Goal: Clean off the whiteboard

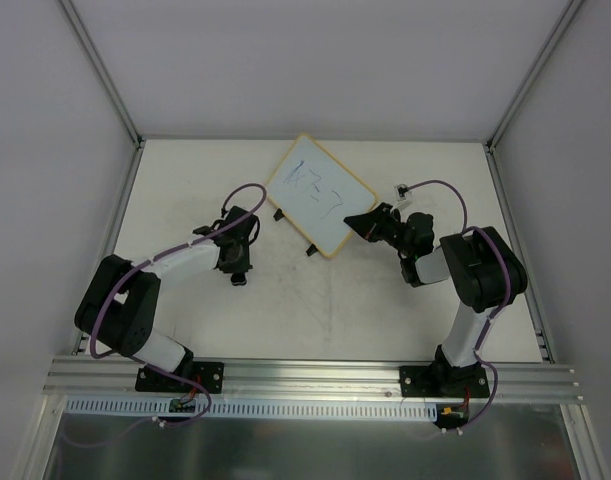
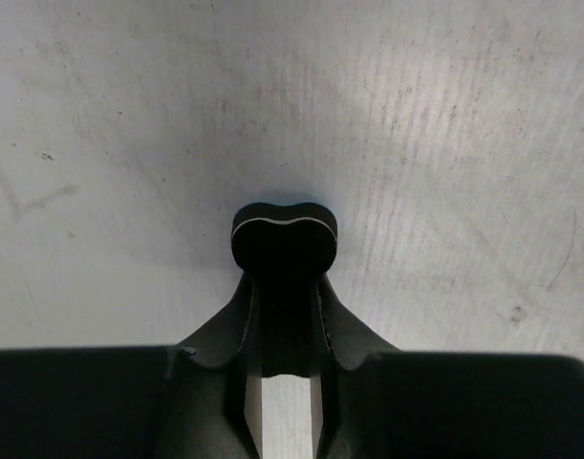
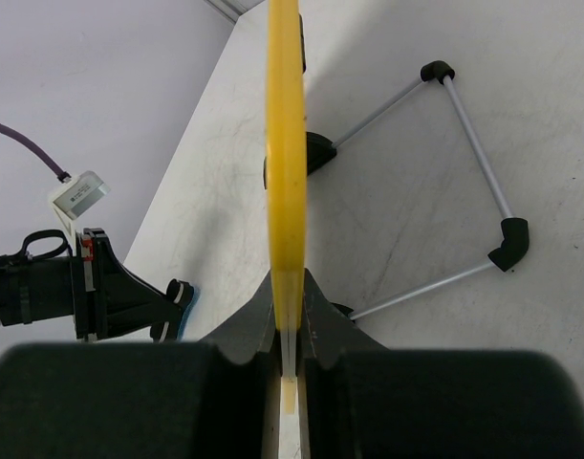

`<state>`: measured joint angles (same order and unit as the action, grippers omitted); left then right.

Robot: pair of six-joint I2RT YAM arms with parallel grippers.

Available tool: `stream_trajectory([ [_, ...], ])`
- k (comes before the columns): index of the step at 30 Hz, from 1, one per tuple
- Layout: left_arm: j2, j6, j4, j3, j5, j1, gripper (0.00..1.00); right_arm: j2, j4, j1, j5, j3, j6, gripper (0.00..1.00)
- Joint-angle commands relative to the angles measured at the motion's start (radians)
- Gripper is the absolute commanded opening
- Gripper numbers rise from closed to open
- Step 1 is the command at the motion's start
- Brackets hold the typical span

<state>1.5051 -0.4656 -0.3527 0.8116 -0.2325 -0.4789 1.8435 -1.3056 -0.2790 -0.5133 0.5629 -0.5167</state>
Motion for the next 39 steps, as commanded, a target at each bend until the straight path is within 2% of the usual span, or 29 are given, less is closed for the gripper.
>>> stream_trajectory([
  [1,0.001,0.028,-0.019,0.073,-0.019,-0.009,0.00,0.013,-0.227,0.012,0.007,0.028,0.040,0.00],
  [10,0.049,0.177,-0.019,0.366,0.074,0.003,0.00,0.019,-0.227,0.012,-0.005,0.034,0.035,0.00],
  [14,0.108,0.246,-0.015,0.507,0.131,0.045,0.00,0.020,-0.227,0.012,-0.011,0.035,0.035,0.00],
  [19,0.191,0.283,0.052,0.603,0.297,0.114,0.00,0.020,-0.227,0.009,-0.016,0.034,0.040,0.00],
  [23,0.265,0.359,0.096,0.672,0.324,0.122,0.00,0.028,-0.227,0.006,-0.019,0.038,0.043,0.00],
  [25,0.291,0.378,0.107,0.693,0.329,0.123,0.00,0.029,-0.227,0.006,-0.021,0.042,0.044,0.00],
  [31,0.293,0.375,0.345,0.618,0.415,0.140,0.00,0.039,-0.227,0.003,-0.027,0.046,0.040,0.00],
  [39,0.372,0.392,0.420,0.655,0.433,0.155,0.00,0.043,-0.227,0.000,-0.033,0.052,0.043,0.00],
])
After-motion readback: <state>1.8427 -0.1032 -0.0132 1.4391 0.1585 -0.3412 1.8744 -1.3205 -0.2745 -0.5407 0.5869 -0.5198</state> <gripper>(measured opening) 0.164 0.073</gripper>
